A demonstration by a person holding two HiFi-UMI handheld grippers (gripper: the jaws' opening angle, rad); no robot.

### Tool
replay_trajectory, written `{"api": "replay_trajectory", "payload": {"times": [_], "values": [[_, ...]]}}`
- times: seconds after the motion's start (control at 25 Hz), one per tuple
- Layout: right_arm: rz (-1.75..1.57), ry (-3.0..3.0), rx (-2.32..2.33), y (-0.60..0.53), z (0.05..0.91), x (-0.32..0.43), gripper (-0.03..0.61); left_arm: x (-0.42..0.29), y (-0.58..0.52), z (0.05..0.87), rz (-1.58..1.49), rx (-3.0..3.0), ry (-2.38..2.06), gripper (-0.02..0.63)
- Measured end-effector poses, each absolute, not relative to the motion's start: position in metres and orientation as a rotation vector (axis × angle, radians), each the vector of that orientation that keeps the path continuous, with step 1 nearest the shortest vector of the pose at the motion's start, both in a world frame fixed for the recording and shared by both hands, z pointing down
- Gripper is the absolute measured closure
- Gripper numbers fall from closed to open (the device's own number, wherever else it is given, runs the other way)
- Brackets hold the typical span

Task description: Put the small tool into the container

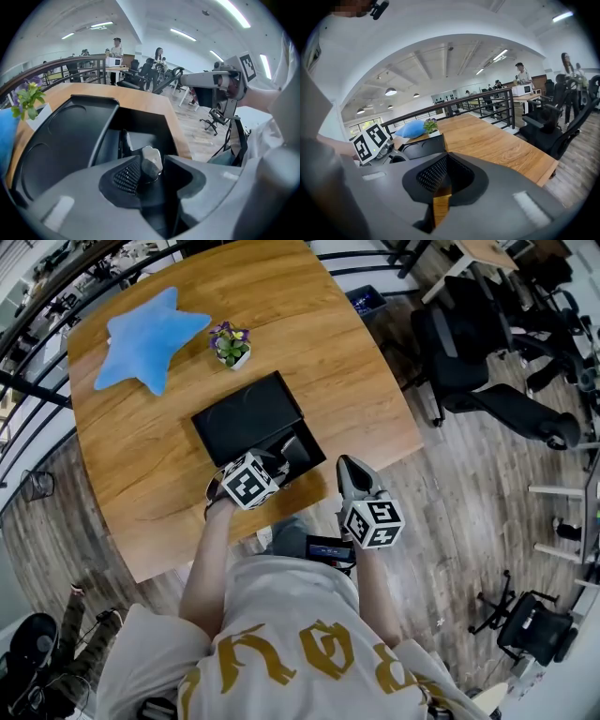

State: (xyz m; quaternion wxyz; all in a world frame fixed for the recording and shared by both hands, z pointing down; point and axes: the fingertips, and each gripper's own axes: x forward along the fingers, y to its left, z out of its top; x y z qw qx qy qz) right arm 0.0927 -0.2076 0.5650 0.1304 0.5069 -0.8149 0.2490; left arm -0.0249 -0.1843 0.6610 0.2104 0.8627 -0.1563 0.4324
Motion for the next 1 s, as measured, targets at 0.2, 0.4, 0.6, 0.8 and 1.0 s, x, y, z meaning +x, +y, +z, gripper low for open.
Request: {"api": "replay_trajectory", "payload": {"times": [0.2, 0.4, 0.6, 0.8, 1.0], "values": [[0.697, -2.384, 1.463, -0.204, 0.557, 0.087, 0.555, -0.028, -0.189, 0.644, 1.102, 2.384, -0.500, 0.462], [0.630, -2.414, 1.445, -0.197, 0.542, 0.080, 0.555, -0.034, -0.194, 0.618, 0.974, 2.409, -0.622, 0.462], [0.563, -2.459, 1.436, -0.191, 0.524, 0.071, 0.555, -0.038, -0.201, 0.576, 0.754, 2.442, -0.769, 0.462], [0.498, -2.508, 1.438, -0.183, 0.504, 0.058, 0.555, -0.051, -0.200, 0.529, 0.550, 2.487, -0.897, 0.466], [0.442, -2.543, 1.450, -0.168, 0.488, 0.049, 0.555, -0.067, -0.189, 0.497, 0.399, 2.507, -1.010, 0.486]]}}
